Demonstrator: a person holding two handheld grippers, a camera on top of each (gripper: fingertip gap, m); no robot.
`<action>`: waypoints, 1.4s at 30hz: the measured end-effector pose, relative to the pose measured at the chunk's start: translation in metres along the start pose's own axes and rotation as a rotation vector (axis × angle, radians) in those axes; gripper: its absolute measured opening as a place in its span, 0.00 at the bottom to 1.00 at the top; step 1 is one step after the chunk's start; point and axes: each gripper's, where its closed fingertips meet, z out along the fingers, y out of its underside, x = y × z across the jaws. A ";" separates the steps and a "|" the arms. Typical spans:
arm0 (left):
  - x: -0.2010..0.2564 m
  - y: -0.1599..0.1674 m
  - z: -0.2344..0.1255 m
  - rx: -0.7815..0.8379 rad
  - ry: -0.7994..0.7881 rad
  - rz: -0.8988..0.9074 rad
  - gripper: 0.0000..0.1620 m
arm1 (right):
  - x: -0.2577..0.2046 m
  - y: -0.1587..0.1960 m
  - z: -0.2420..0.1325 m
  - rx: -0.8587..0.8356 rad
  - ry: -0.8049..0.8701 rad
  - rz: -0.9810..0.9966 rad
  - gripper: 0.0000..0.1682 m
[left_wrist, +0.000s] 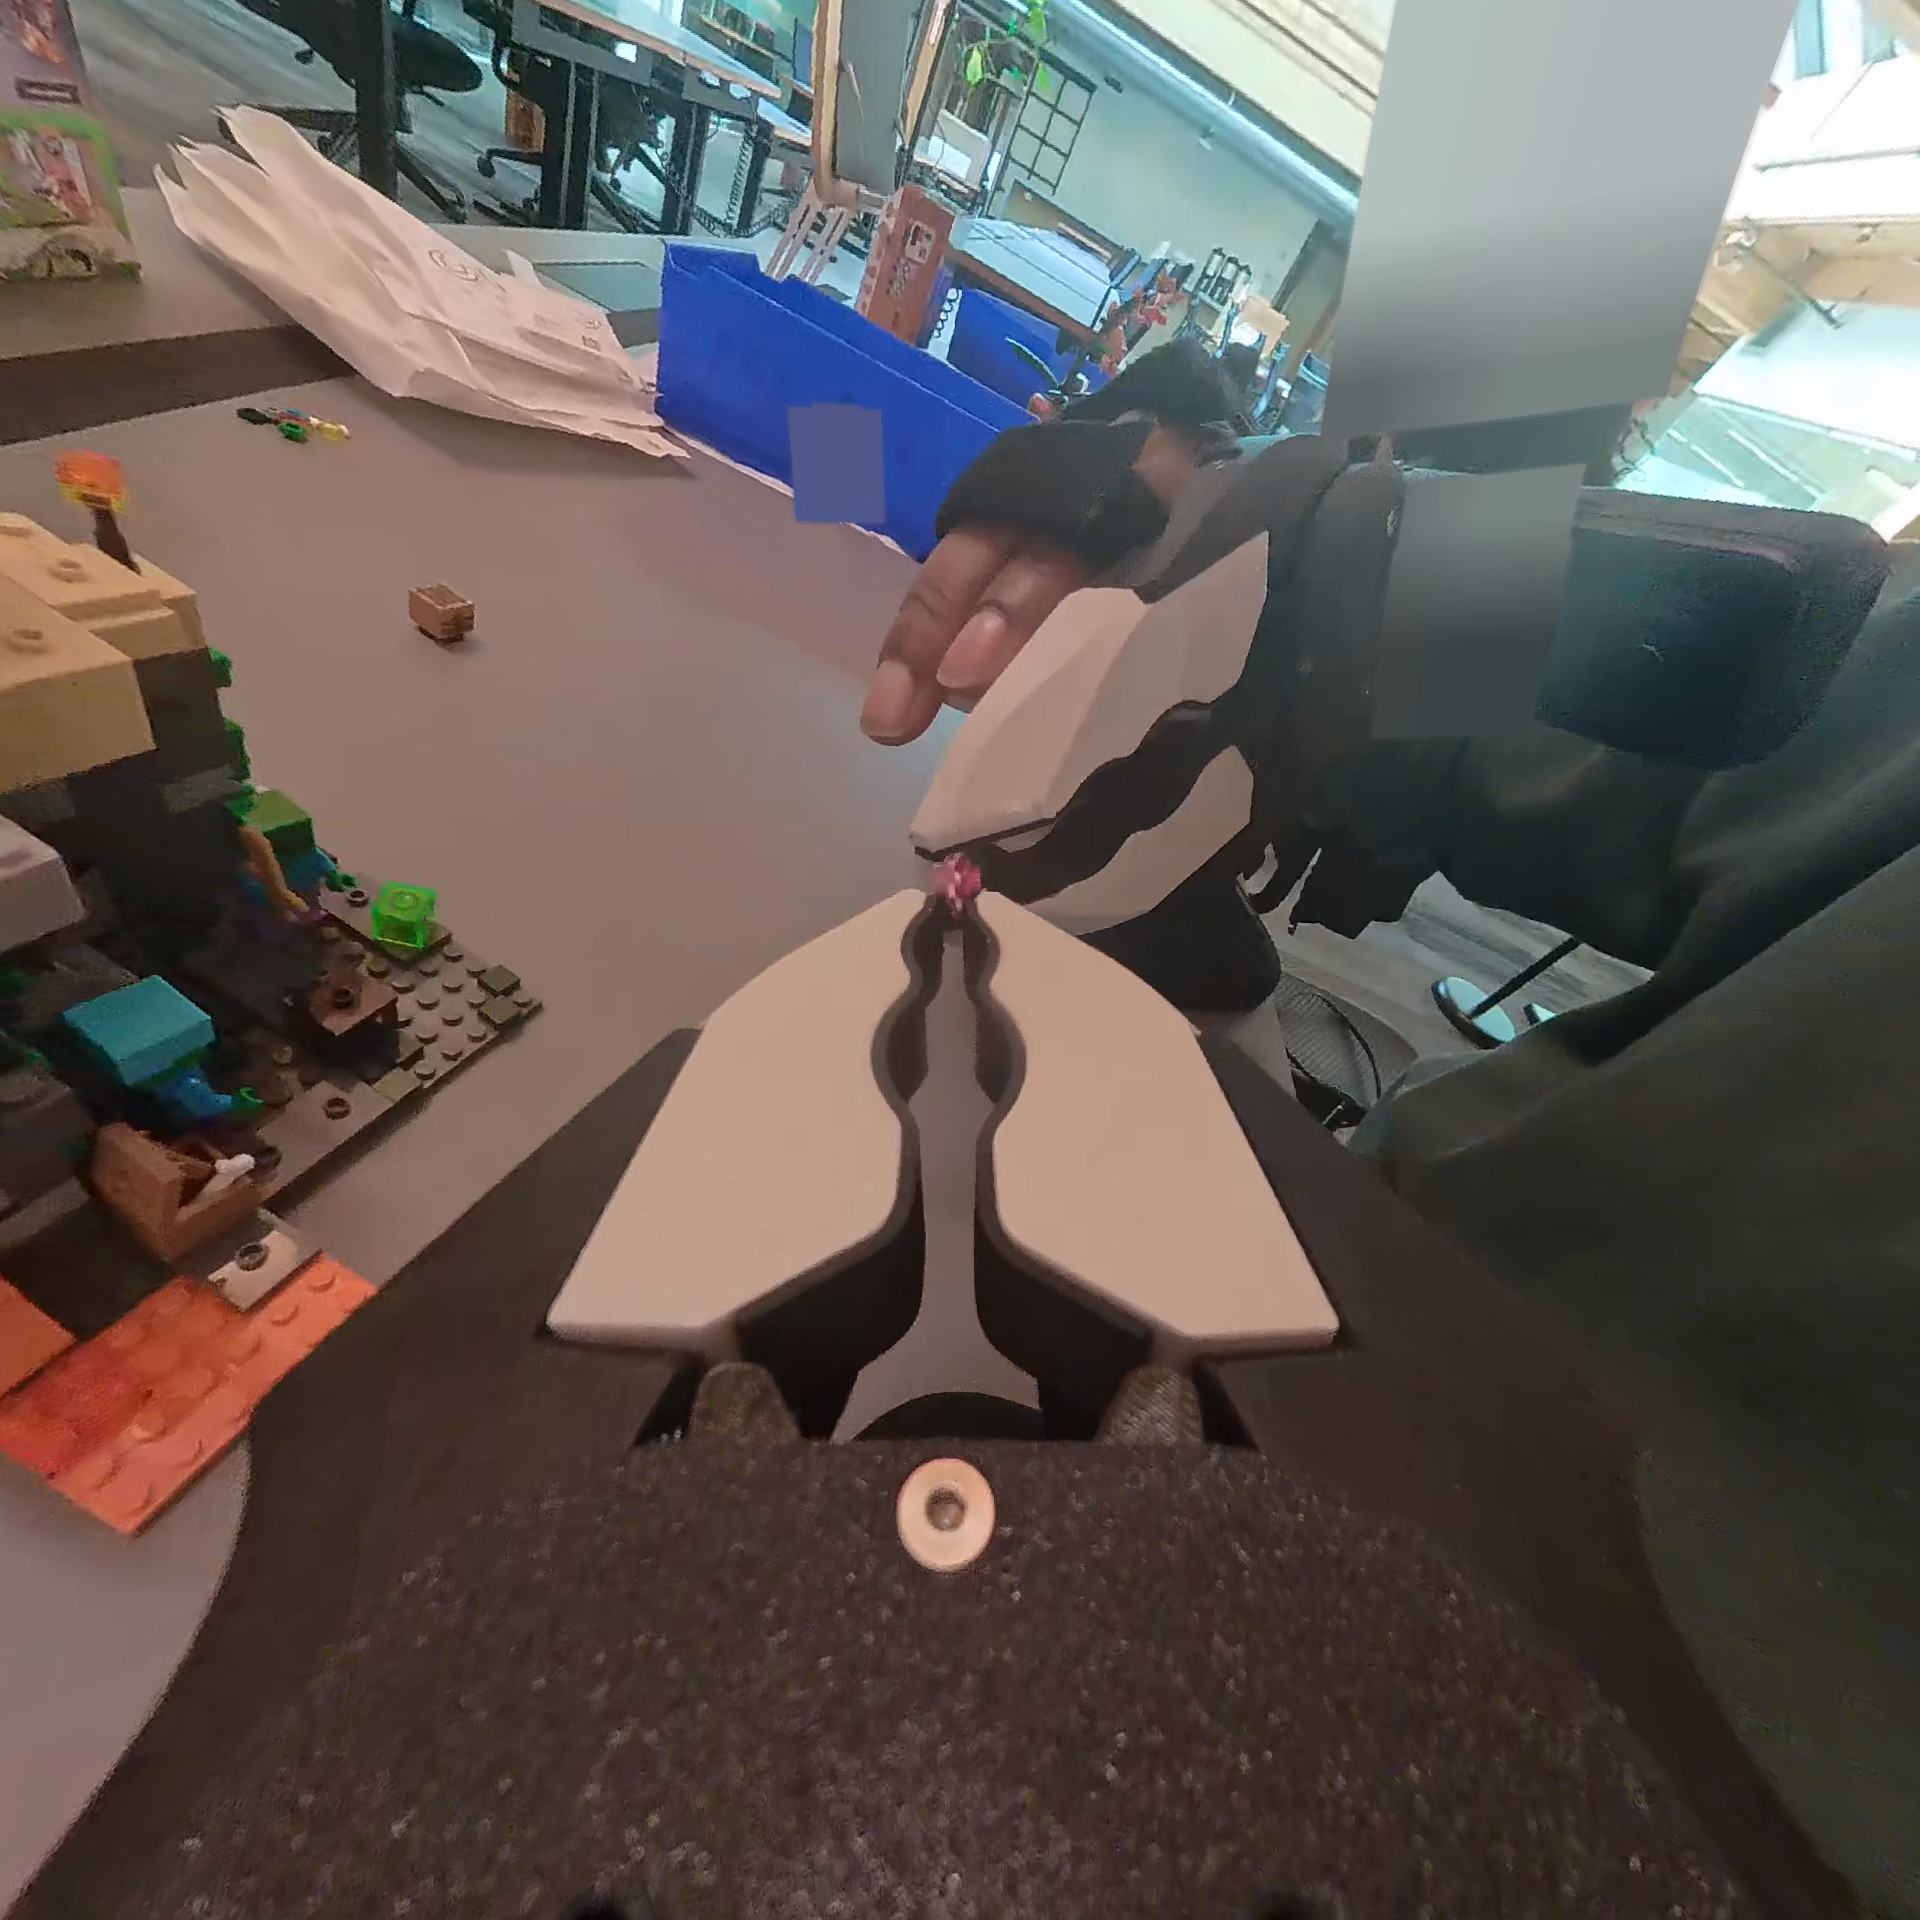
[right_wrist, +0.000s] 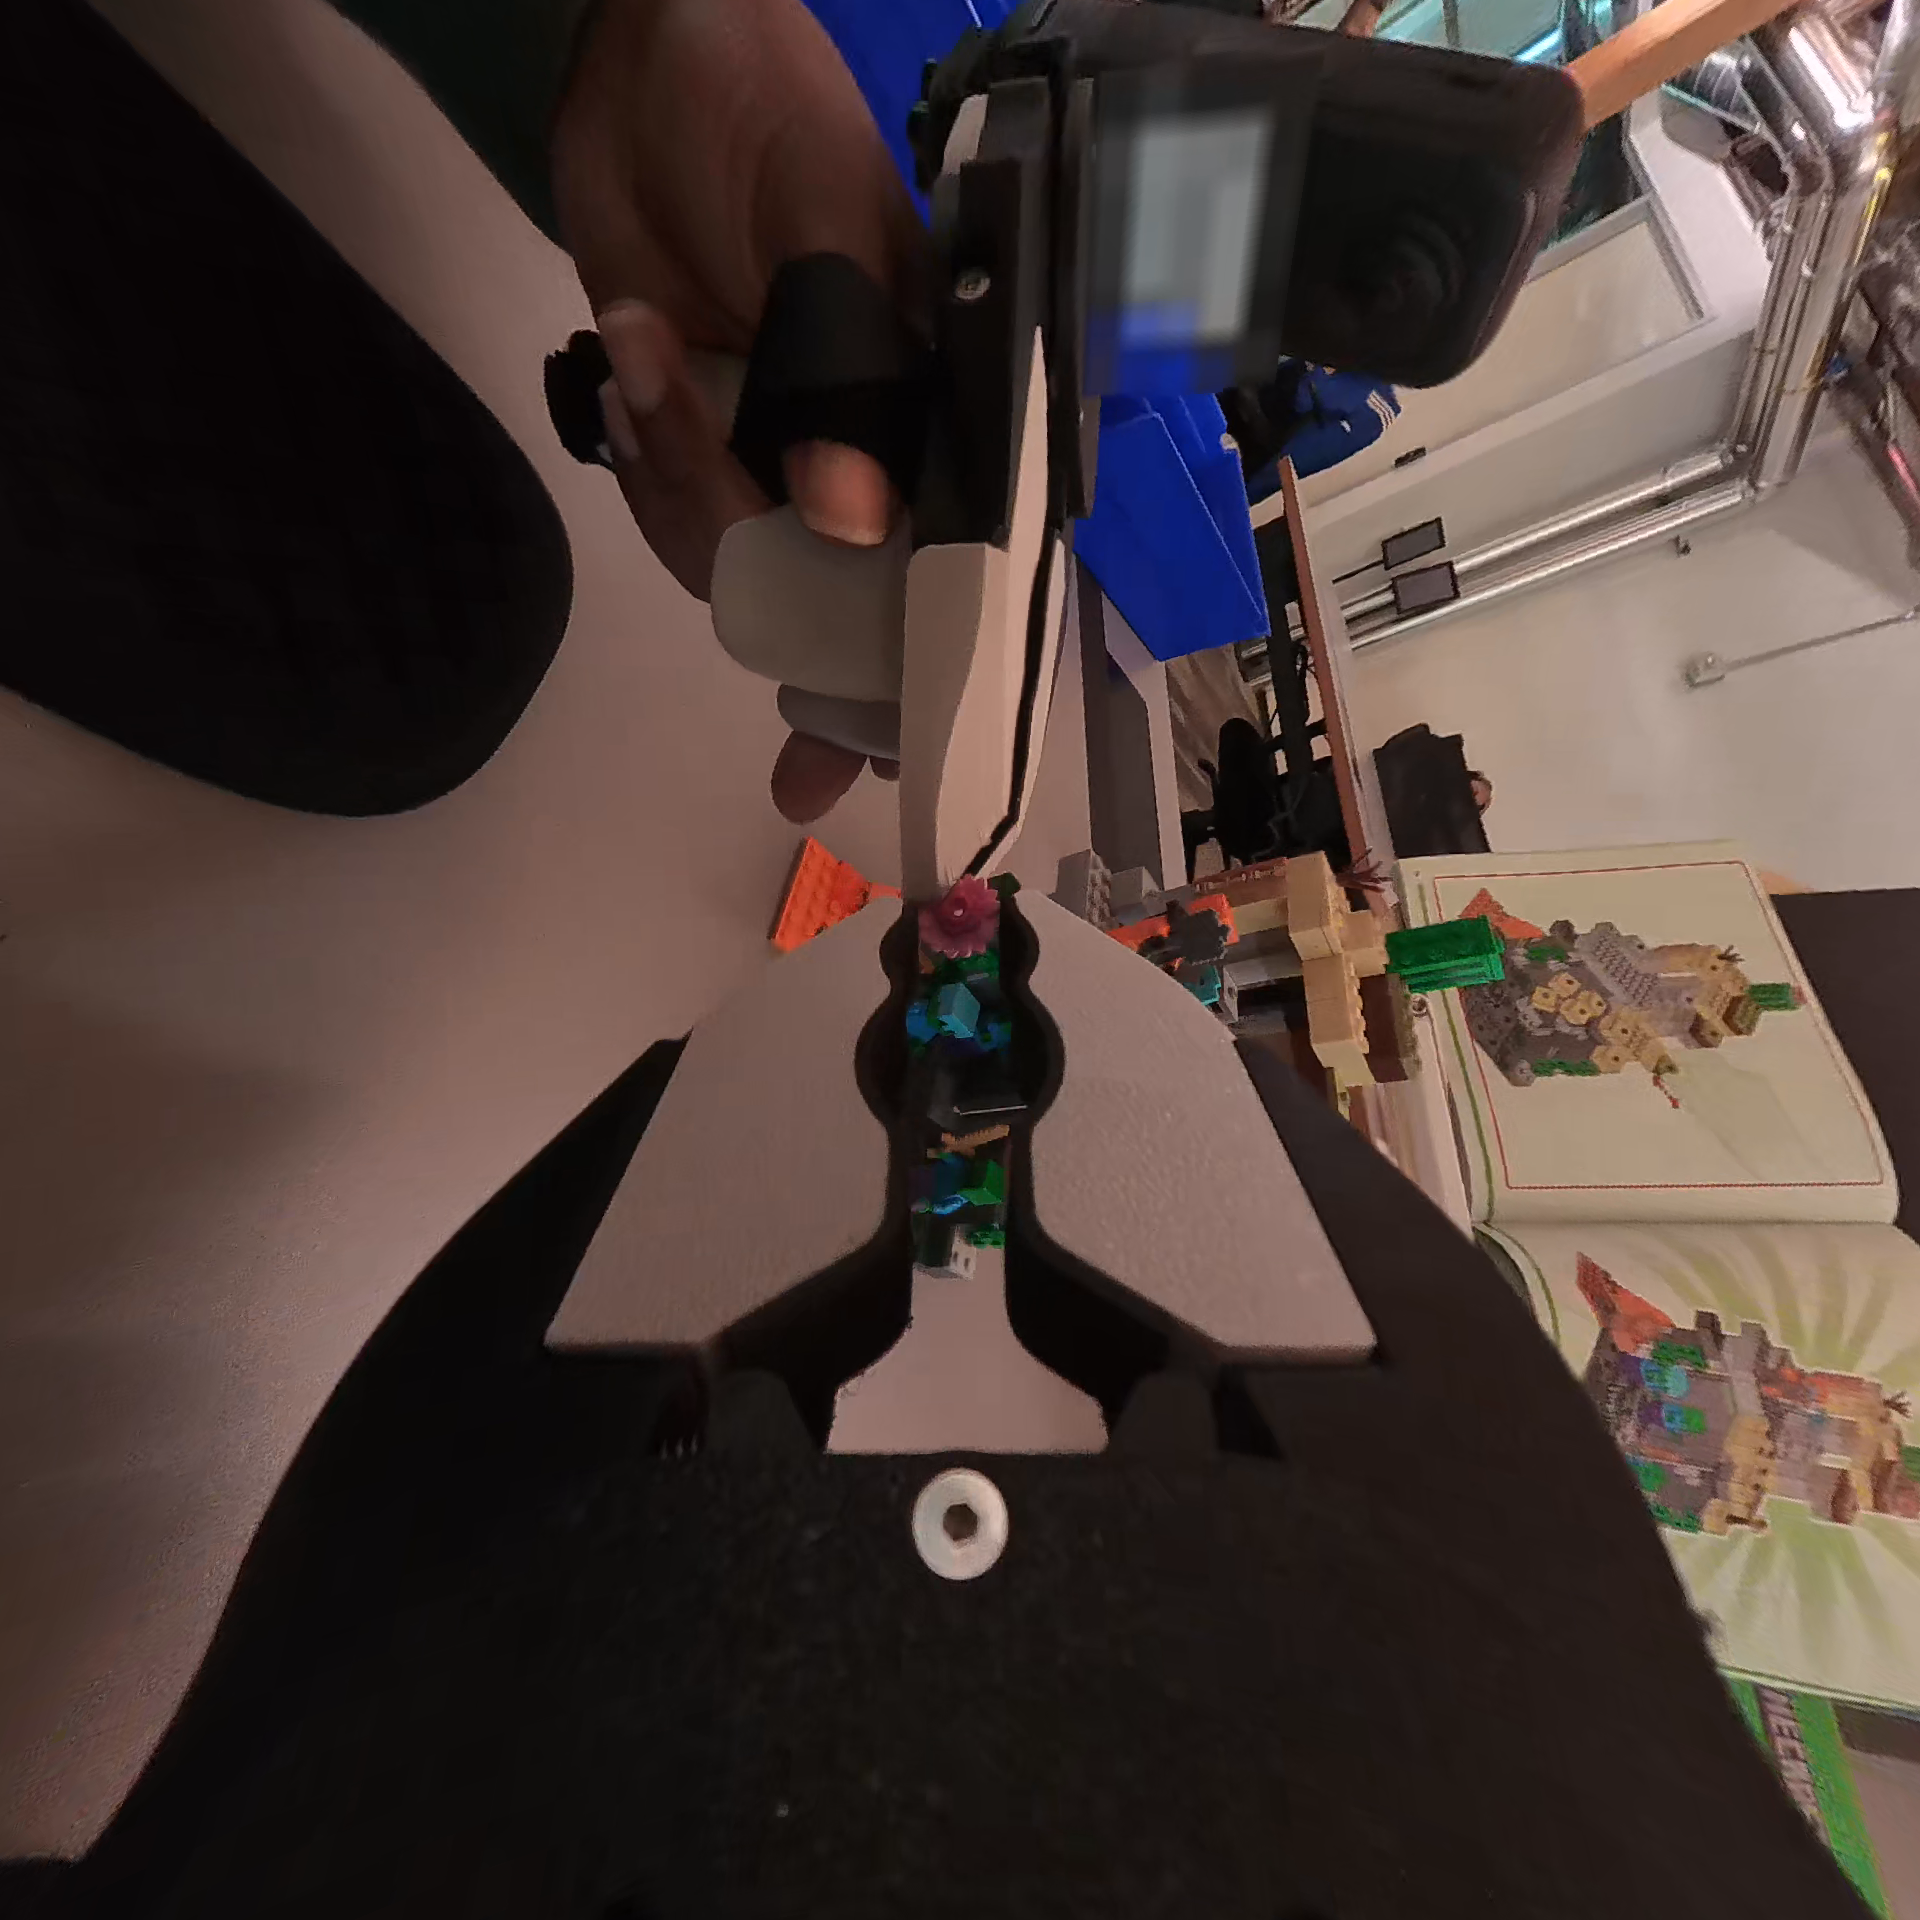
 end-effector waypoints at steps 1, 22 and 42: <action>0.001 0.002 0.001 -0.001 -0.002 0.006 0.02 | -0.002 0.000 -0.001 0.002 0.000 0.002 0.09; -0.007 0.016 0.011 -0.049 -0.331 0.299 0.01 | -0.018 0.014 -0.009 -0.007 0.078 0.557 0.05; 0.014 0.039 0.018 -0.193 -0.211 0.427 0.00 | -0.048 0.005 -0.024 0.082 -0.203 0.598 0.01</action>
